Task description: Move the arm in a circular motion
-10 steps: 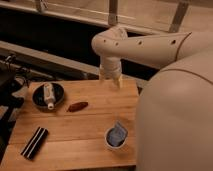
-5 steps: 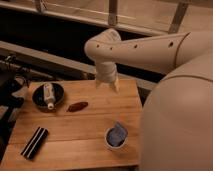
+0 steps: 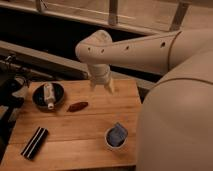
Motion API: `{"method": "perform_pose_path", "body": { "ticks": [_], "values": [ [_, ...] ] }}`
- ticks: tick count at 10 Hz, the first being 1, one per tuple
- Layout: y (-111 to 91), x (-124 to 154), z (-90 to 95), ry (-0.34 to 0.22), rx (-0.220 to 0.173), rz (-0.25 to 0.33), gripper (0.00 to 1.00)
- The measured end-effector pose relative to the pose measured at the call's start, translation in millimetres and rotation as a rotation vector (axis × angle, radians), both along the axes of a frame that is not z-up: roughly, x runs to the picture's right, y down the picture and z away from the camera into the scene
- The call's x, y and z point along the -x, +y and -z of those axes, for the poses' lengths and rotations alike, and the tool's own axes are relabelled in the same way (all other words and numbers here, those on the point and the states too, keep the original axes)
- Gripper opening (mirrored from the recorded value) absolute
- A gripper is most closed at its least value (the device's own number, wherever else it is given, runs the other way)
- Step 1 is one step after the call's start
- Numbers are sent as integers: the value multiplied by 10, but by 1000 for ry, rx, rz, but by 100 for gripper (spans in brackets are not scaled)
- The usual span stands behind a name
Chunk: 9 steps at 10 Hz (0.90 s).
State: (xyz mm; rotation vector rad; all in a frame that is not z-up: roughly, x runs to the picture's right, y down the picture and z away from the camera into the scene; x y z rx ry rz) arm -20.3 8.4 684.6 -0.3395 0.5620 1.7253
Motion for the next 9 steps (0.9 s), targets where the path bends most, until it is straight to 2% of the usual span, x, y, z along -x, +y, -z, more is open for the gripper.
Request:
{"method": "perform_pose_path", "body": {
  "ticks": [3, 7, 9],
  "values": [
    [19, 67, 13, 2, -4, 11, 65],
    [61, -154, 50, 15, -21, -6, 65],
    [124, -360, 98, 29, -25, -20, 65]
  ]
}}
